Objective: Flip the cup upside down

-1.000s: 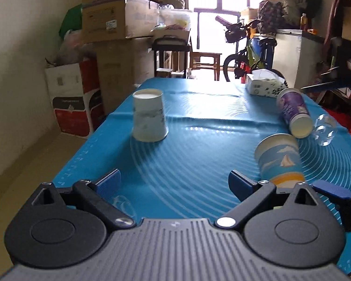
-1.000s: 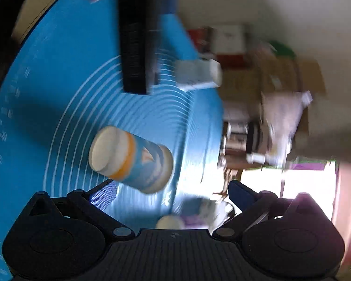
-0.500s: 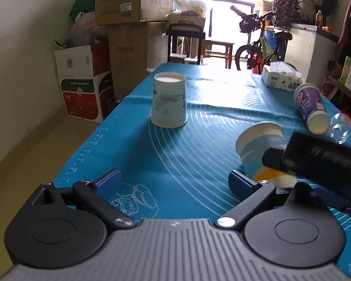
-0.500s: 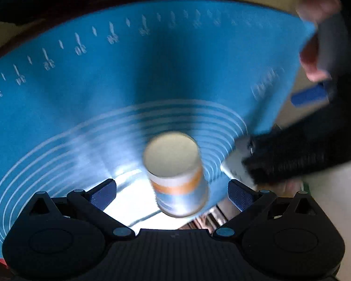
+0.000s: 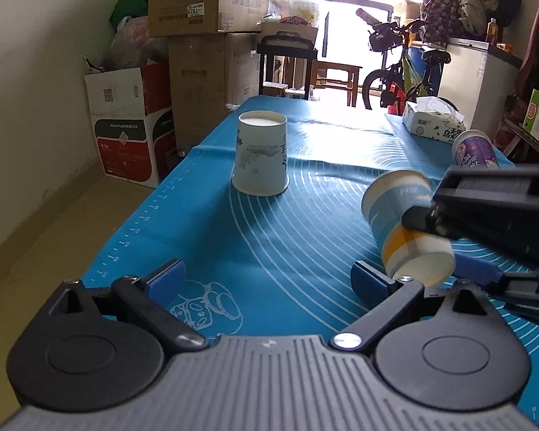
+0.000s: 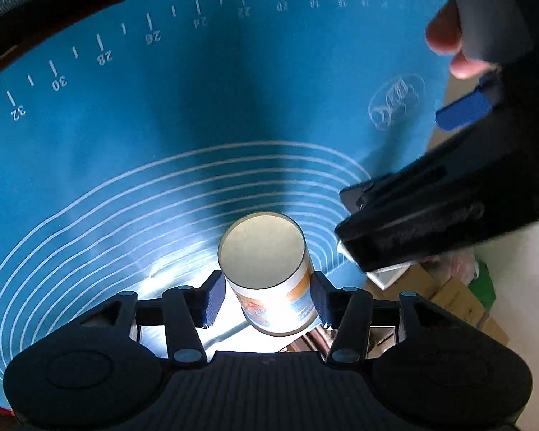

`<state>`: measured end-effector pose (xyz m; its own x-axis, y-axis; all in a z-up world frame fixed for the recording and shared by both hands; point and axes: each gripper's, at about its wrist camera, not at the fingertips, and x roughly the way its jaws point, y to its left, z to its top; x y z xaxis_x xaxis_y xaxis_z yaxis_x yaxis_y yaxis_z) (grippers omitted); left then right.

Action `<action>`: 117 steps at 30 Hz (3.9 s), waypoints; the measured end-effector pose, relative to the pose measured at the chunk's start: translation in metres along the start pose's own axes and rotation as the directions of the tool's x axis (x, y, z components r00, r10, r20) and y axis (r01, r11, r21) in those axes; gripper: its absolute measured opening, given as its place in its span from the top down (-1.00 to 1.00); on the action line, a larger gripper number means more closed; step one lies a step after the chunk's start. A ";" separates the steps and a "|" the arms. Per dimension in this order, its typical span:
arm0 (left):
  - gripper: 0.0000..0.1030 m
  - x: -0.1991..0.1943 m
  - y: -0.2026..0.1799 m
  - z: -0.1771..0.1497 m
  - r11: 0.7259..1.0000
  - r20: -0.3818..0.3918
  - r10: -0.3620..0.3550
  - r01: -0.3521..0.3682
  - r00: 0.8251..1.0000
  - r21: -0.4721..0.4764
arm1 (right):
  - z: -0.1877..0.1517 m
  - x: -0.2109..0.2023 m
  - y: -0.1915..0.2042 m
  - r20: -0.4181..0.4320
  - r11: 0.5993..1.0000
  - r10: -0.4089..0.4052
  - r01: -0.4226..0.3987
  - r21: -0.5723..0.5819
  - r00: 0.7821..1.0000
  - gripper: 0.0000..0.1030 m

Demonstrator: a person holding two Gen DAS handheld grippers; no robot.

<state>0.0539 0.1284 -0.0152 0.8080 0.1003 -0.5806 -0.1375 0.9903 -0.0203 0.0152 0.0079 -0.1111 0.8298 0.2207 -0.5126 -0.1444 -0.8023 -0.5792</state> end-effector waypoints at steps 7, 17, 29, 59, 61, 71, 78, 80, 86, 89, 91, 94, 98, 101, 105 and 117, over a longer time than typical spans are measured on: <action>-0.89 -0.002 -0.003 0.001 1.000 0.015 -0.029 0.030 0.999 -0.007 | -0.064 -0.029 -0.058 0.078 0.812 0.038 -0.076 0.579 0.996 0.06; -0.89 -0.009 -0.028 0.002 0.995 0.080 -0.096 0.095 0.992 0.027 | -0.196 -0.031 -0.052 0.225 -0.152 0.057 -0.215 0.965 0.973 0.06; -0.89 -0.002 -0.051 0.000 0.994 0.086 -0.092 0.086 0.992 0.069 | -0.207 0.010 0.017 0.229 -0.648 0.034 -0.153 0.746 0.973 0.10; -0.89 -0.064 -0.078 -0.012 0.981 0.114 -0.145 0.128 0.983 0.144 | -0.189 -0.116 0.085 -0.049 -0.799 -0.057 -0.016 0.602 0.997 -1.00; -0.89 -0.070 -0.079 -0.015 0.982 0.117 -0.143 0.125 0.983 0.144 | -0.185 -0.125 0.088 -0.068 -0.790 -0.052 0.000 0.613 0.996 -1.00; -0.89 -0.085 -0.089 -0.022 0.980 0.136 -0.135 0.113 0.981 0.161 | -0.171 -0.143 0.095 -0.046 -0.782 -0.079 -0.033 0.623 0.996 -1.00; -0.89 -0.085 -0.093 -0.023 0.980 0.141 -0.138 0.115 0.980 0.161 | -0.170 -0.145 0.095 -0.036 -0.782 -0.090 -0.048 0.621 0.995 -1.00; -0.89 -0.084 -0.094 -0.023 0.981 0.141 -0.135 0.112 0.981 0.160 | -0.170 -0.144 0.096 -0.033 -0.785 -0.089 -0.050 0.618 0.995 -1.00; -0.89 -0.082 -0.092 -0.024 0.982 0.132 -0.134 0.114 0.982 0.153 | -0.170 -0.145 0.096 -0.040 -0.785 -0.087 -0.044 0.618 0.995 -1.00; -0.89 -0.082 -0.091 -0.025 0.981 0.128 -0.133 0.113 0.983 0.158 | -0.170 -0.145 0.096 -0.043 -0.786 -0.087 -0.041 0.617 0.995 -1.00; -0.89 -0.082 -0.091 -0.026 0.981 0.126 -0.133 0.112 0.983 0.158 | -0.169 -0.145 0.095 -0.048 -0.785 -0.085 -0.038 0.618 0.995 -1.00; -0.89 -0.082 -0.090 -0.025 0.983 0.132 -0.127 0.107 0.983 0.151 | -0.169 -0.146 0.095 -0.045 -0.787 -0.085 -0.039 0.615 0.995 -1.00; -0.89 -0.084 -0.088 -0.024 0.984 0.139 -0.134 0.116 0.981 0.134 | -0.168 -0.146 0.095 -0.045 -0.787 -0.082 -0.037 0.616 0.996 -1.00; -0.89 -0.085 -0.088 -0.023 0.984 0.143 -0.133 0.114 0.981 0.136 | -0.169 -0.146 0.095 -0.045 -0.786 -0.080 -0.035 0.617 0.996 -1.00; -0.89 -0.084 -0.088 -0.024 0.984 0.139 -0.132 0.113 0.981 0.134 | -0.168 -0.146 0.096 -0.044 -0.787 -0.079 -0.036 0.616 0.996 -1.00; -0.89 -0.084 -0.087 -0.023 0.985 0.139 -0.135 0.117 0.981 0.130 | -0.168 -0.140 0.097 -0.035 -0.781 -0.071 -0.033 0.624 0.997 -1.00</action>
<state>-0.0151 0.0317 0.0165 0.8908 -0.0220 -0.4539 0.0340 0.9993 0.0182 -0.0241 -0.1939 0.0113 0.8564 0.2574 -0.4476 -0.2515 0.9650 0.0737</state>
